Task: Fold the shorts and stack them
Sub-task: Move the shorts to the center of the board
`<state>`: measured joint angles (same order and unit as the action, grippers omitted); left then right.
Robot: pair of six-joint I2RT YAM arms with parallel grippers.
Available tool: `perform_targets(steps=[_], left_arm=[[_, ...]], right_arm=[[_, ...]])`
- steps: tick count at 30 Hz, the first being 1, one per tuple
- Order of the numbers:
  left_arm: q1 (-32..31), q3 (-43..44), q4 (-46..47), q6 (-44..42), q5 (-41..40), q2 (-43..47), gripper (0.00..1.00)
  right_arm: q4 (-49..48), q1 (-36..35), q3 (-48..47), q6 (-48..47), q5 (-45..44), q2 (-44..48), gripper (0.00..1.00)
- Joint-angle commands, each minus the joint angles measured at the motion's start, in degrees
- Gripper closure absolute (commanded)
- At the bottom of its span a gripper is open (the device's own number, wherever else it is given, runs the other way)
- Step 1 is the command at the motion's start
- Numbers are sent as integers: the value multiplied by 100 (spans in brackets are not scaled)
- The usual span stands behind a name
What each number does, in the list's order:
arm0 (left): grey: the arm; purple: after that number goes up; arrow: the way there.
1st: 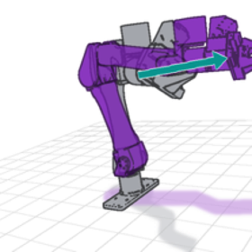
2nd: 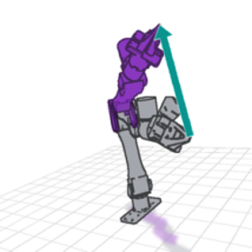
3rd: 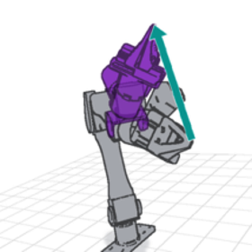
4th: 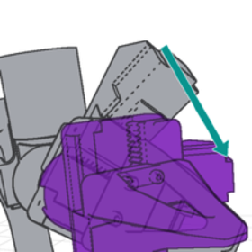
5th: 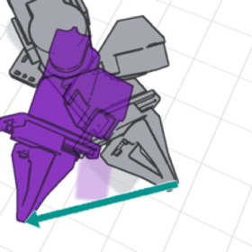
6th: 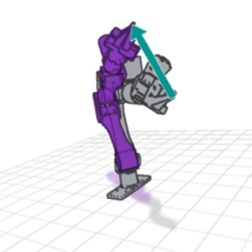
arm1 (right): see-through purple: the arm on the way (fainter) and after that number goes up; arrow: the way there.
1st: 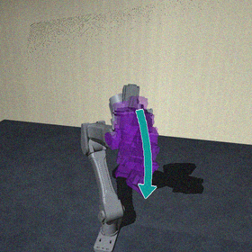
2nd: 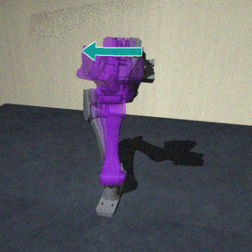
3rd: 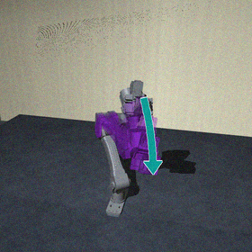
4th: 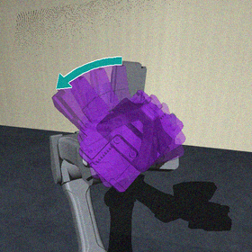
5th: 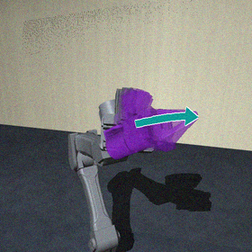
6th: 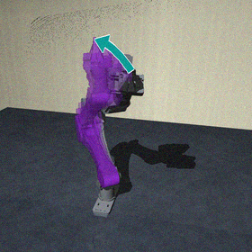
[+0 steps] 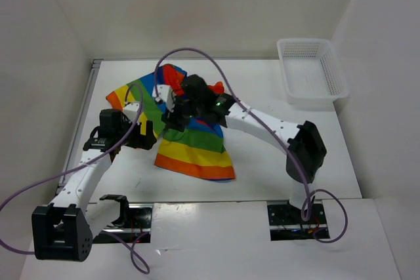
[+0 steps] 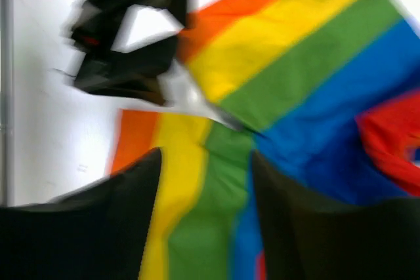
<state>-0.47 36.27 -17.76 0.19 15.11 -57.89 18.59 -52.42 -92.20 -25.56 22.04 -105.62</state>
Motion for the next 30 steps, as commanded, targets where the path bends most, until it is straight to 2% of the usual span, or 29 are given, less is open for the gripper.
perform_targets(steps=[1, 2, 3, 6, 10, 14, 19, 20, 23, 24, 26, 27, 28, 29, 30], left_arm=[[-23, 12, -377, -19, 940, -117, 0], [-76, 12, -377, -19, 941, -178, 0], [-76, -41, -377, -19, 1002, -344, 0], [-199, -94, -430, -19, 810, -713, 0], [-340, -94, -430, -19, 572, -1180, 0], [-392, -155, -430, -19, 572, -1576, 0], [-498, -103, -430, -19, 624, -2042, 0], [-498, -103, -430, -19, 624, -2112, 10], [-551, 55, -430, -19, 624, -2331, 22], [-603, 55, -482, -19, 624, -2402, 27], [-665, 108, -544, -19, 572, -2455, 35], [-726, 108, -597, -19, 572, -2455, 40], [-787, 108, -597, -19, 572, -2455, 66], [-788, 108, -597, -19, 572, -2455, 91], [-788, 108, -545, -19, 572, -2455, 96]], right_arm=[[216, 1012, 299, 490, -446, 604, 31], [50, 1250, 352, 665, -446, 604, 30], [-56, 1618, 352, 719, -446, 517, 24], [-399, 2050, 256, 719, -499, -18, 20], [-400, 2639, -672, 868, -263, -932, 8], [30, 3080, -1747, 1009, -51, -1899, 5], [31, 3151, -1968, 1062, 326, -2479, 1], [100, 3151, -1968, 1062, 484, -2541, 1], [224, 3151, -1968, 1062, 704, -2709, 14], [224, 3151, -1916, 1062, 757, -2761, 23], [277, 3151, -1767, 1062, 837, -2762, 32], [277, 3151, -1653, 1062, 915, -2762, 44], [329, 3151, -1539, 1062, 916, -2710, 57], [330, 3151, -1433, 1062, 916, -2640, 64], [330, 3151, -1380, 1062, 916, -2587, 75]])
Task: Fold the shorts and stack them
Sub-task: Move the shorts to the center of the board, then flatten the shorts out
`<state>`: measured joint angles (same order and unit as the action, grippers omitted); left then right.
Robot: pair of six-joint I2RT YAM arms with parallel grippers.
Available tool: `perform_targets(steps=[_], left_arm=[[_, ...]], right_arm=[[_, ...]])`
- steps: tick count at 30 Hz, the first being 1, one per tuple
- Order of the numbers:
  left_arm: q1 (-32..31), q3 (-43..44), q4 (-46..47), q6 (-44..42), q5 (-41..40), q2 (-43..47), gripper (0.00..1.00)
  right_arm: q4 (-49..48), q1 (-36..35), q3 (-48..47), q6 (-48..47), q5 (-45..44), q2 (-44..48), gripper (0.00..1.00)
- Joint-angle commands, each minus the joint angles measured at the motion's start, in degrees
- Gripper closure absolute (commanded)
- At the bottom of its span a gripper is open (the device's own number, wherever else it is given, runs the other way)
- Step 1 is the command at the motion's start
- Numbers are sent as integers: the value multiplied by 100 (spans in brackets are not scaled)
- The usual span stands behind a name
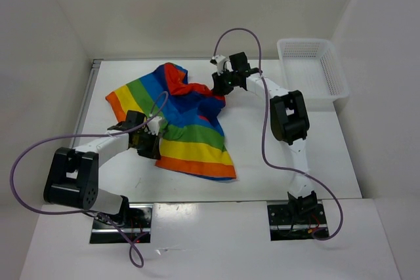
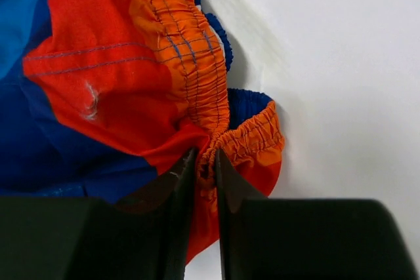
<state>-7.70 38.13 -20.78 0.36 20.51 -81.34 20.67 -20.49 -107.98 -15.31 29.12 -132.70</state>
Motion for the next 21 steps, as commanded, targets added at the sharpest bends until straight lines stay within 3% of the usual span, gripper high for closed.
perform_targets(steps=[1, 7, 16, 21], left_arm=[[-65, -78, -191, -36, -20, -110, 99], [-65, 1, 617, -36, -274, -49, 100], [198, 247, 1813, -36, -1839, -268, 100], [988, 712, 2384, -36, -2507, -382, 100]], right_arm=[[122, -43, 251, 89, 208, 174, 79], [122, -43, 962, 204, -81, 1070, 100], [579, -630, 3186, -552, -680, 3502, 100], [194, -860, 3320, 632, -337, 3928, 100]])
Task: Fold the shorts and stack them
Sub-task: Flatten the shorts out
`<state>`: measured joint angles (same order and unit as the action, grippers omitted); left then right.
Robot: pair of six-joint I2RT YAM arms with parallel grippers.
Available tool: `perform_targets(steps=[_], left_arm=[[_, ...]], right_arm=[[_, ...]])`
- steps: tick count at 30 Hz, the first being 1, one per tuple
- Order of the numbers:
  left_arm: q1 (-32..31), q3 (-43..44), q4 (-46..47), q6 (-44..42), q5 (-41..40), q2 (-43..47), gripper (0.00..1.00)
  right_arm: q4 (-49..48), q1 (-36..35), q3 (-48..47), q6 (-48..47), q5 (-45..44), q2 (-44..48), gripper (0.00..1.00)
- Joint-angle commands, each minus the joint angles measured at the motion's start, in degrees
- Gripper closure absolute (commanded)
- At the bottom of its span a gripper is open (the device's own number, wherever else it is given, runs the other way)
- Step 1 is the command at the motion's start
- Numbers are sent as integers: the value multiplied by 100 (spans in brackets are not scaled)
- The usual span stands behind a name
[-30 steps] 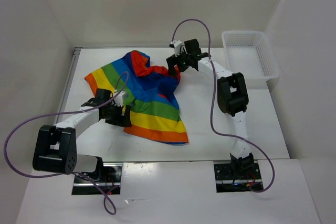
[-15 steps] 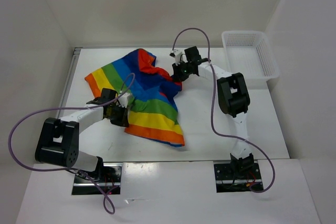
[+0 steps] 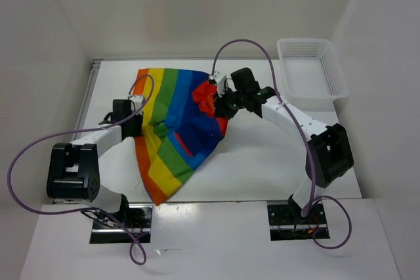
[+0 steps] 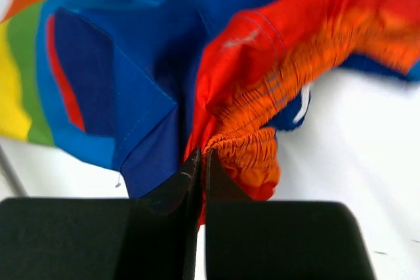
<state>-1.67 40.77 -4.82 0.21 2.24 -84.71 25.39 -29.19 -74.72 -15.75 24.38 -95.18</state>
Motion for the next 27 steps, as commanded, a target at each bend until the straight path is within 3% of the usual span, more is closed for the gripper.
perform_targets(steps=[1, 4, 6, 8, 10, 11, 13, 17, 19, 23, 27], left_arm=[[491, 571, 850, -21, -777, -46, 100], [834, 1044, 1158, -21, -1164, -160, 100], [887, 1257, 1229, -21, -1374, -212, 100], [836, 1380, 1229, -21, -1428, -213, 100], [687, 1381, 1045, -21, -1428, -47, 45], [599, 1433, 731, -21, -1428, 32, 31], [327, 1433, 361, -21, -1289, 408, 22], [-61, 1320, -1594, -21, -191, 1454, 18], [-280, 961, -2178, -21, -57, 2254, 18], [-677, -462, -3302, -21, -933, 3021, 23], [-677, -903, -3517, -21, -1305, 2969, 26]], right_arm=[[-550, 10, -190, 1166, 50, 123, 100], [-999, 10, -691, 1958, -345, -105, 100], [-1141, 10, -973, 2311, -626, -483, 85], [-1202, 10, -1421, 2638, -855, -938, 81], [-1203, 10, -1911, 2569, -1205, -1256, 47], [-1203, 10, -2080, 2350, -1364, -1406, 35], [-1203, 10, -2580, 2051, -1811, -1758, 29], [-1203, 10, -2803, 1085, -2289, -1882, 30], [-1142, 219, -2400, 951, -2202, -1619, 34], [-659, 501, -1434, 477, -1096, -1188, 35], [-649, 502, -388, 466, -760, -889, 35]])
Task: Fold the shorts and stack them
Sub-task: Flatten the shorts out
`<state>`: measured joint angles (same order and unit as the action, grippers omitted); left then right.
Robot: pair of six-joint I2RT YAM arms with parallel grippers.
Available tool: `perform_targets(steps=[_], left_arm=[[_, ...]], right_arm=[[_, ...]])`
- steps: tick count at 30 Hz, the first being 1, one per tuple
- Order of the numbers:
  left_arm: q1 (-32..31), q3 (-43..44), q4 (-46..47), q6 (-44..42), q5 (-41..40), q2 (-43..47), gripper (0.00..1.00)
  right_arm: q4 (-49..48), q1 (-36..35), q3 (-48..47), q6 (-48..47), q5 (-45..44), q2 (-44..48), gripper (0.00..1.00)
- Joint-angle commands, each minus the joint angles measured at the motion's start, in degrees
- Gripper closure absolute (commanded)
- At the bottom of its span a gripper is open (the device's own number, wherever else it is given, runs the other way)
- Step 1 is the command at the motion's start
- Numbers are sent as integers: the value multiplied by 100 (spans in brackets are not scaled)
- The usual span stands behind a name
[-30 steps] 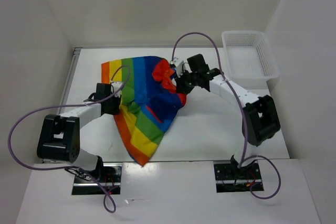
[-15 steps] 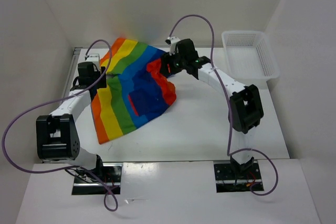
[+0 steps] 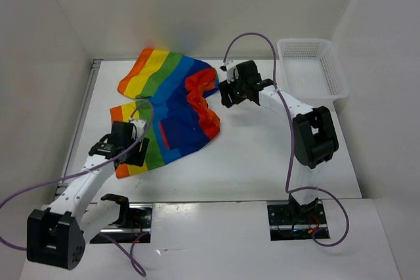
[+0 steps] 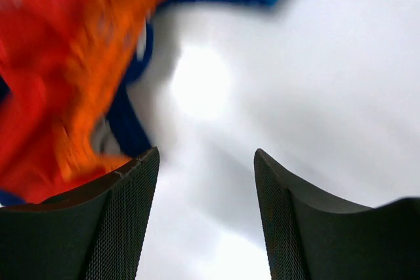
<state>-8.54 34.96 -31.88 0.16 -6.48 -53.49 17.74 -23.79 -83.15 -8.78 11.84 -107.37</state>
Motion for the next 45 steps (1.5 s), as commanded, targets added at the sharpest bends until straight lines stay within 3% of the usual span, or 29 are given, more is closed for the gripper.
perform_targets(steps=[1, 5, 9, 14, 17, 18, 21, 22, 23, 26, 31, 35, 37, 40, 41, 42, 45], left_arm=[[10, -393, -742, -16, -485, -231, 24], [10, -648, -565, -16, -670, -520, 20], [10, -788, -715, -16, -749, -636, 19], [10, -1193, 348, -16, -1074, -863, 17], [10, -1193, 533, -16, -1075, -1171, 29], [71, -1193, 534, -16, -1075, -1172, 43], [71, -1264, 534, -16, -1075, -1172, 63], [71, -1316, 481, -16, -1075, -1172, 80], [71, -1316, 481, -16, -1022, -1172, 88], [124, -1211, 428, -16, -1022, -1110, 96], [124, -1079, 296, -16, -899, -917, 98], [124, -1027, 349, -16, -846, -917, 99], [124, -1026, 349, -16, -846, -848, 99], [124, -1026, 349, -16, -846, -776, 100], [124, -974, 349, -16, -846, -716, 100], [176, -974, 349, -16, -846, -654, 100], [317, -746, 297, -16, -793, -549, 100]], right_arm=[[116, -38, 545, -230, 495, 331, 35], [46, -38, 608, -291, 1081, 77, 32], [388, -91, 537, -949, 1497, -231, 27], [441, -91, 468, -1275, 1269, -679, 27], [546, -143, 414, -1468, 1269, -732, 27], [547, -143, 414, -1469, 1269, -733, 27], [433, -143, 414, -1276, 1383, -785, 19], [432, -204, 310, -1276, 1470, -846, 17], [545, -309, 256, -1380, 1540, -847, 15], [766, -310, 142, -1619, 1795, -917, 19], [1109, -555, 36, -1847, 2043, -724, 20], [960, -855, 238, -1794, 1779, -785, 26], [707, -917, 317, -1523, 1683, -855, 34], [477, -996, 317, -1180, 1629, -987, 73], [476, -1048, 317, -1101, 1559, -987, 94], [476, -1049, 317, -1100, 1428, -987, 100], [844, -917, 317, -1582, 1304, -628, 100]])
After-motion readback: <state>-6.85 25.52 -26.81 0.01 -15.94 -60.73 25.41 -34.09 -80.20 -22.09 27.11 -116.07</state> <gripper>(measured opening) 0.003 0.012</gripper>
